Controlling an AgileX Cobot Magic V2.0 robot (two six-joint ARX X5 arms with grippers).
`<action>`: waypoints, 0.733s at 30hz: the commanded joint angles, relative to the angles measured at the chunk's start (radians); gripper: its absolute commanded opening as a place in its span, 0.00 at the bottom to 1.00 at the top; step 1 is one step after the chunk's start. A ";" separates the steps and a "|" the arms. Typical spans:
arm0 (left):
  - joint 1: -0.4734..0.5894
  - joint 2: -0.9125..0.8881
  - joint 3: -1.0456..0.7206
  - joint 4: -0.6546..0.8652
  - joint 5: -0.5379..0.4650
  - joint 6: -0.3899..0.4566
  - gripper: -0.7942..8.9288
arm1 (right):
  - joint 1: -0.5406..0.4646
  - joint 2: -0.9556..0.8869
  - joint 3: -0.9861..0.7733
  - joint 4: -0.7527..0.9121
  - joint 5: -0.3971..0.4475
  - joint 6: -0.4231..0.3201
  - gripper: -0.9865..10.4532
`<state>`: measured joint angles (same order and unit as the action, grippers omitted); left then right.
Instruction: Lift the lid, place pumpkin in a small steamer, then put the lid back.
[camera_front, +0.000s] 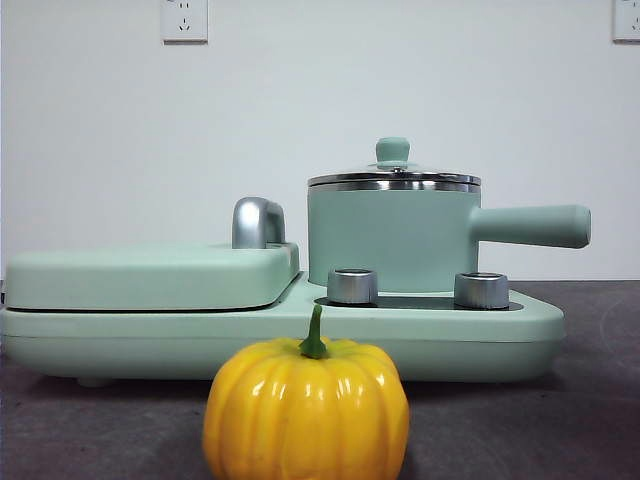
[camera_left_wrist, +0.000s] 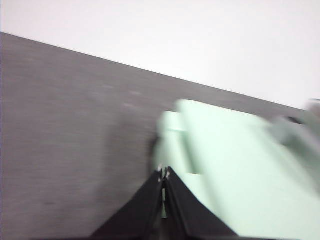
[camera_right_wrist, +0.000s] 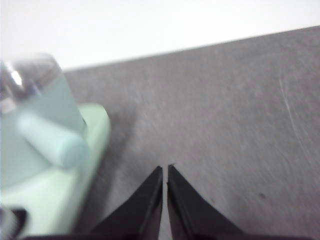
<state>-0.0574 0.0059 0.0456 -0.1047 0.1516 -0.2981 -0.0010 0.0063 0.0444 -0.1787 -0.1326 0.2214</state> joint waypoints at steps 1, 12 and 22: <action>-0.013 0.009 0.058 -0.008 0.018 -0.063 0.09 | 0.000 -0.001 0.071 0.012 -0.010 0.136 0.10; -0.060 0.216 0.348 -0.122 0.128 -0.077 0.09 | 0.000 0.163 0.422 -0.223 -0.212 0.200 0.10; -0.079 0.534 0.634 -0.172 0.507 0.002 0.09 | 0.000 0.380 0.693 -0.399 -0.484 0.024 0.10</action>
<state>-0.1337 0.5117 0.6521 -0.2832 0.6361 -0.3138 -0.0010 0.3706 0.7113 -0.5793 -0.6018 0.2928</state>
